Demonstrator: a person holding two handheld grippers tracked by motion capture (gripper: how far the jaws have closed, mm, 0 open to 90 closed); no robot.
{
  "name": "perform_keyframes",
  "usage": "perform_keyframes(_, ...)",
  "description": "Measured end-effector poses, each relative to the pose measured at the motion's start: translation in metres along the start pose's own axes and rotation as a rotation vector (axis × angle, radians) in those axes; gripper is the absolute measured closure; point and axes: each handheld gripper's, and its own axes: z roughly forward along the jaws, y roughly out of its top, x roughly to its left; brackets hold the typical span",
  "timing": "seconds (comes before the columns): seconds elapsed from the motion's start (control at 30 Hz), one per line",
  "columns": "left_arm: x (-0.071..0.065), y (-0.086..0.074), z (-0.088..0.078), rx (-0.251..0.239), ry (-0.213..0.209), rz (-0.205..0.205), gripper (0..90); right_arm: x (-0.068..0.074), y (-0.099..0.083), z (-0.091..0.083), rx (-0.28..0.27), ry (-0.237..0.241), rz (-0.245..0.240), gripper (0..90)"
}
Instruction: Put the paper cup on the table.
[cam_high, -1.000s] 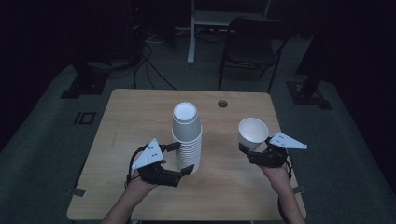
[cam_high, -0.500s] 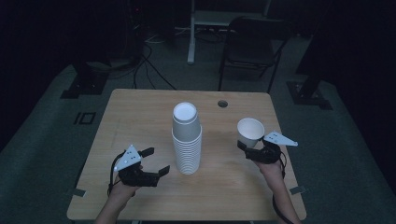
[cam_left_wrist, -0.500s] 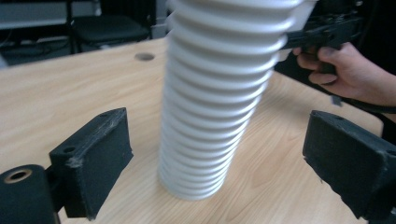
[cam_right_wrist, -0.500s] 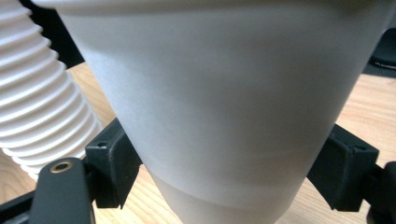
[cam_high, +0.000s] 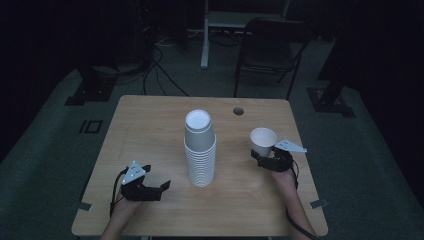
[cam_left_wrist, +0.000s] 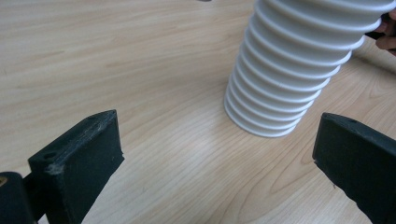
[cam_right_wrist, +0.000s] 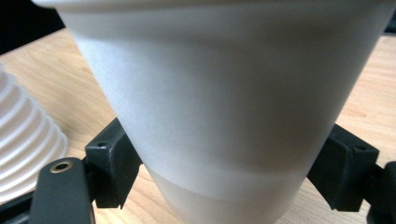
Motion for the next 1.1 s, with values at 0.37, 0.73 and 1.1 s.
perform_keyframes(0.37, 0.002, -0.002, -0.002, -0.008, 0.005, -0.004, 1.9, 0.0, -0.011, 0.022, 0.102, -0.071, -0.026, 19.6)
perform_keyframes(0.73, 0.007, -0.007, -0.003, -0.012, 0.011, -0.028, 1.9, -0.002, -0.018, 0.027, 0.144, -0.096, -0.019, 19.3)
perform_keyframes(1.1, 0.009, -0.01, -0.005, -0.011, 0.024, -0.034, 1.9, -0.005, -0.021, 0.022, 0.152, -0.056, 0.001, 12.0)
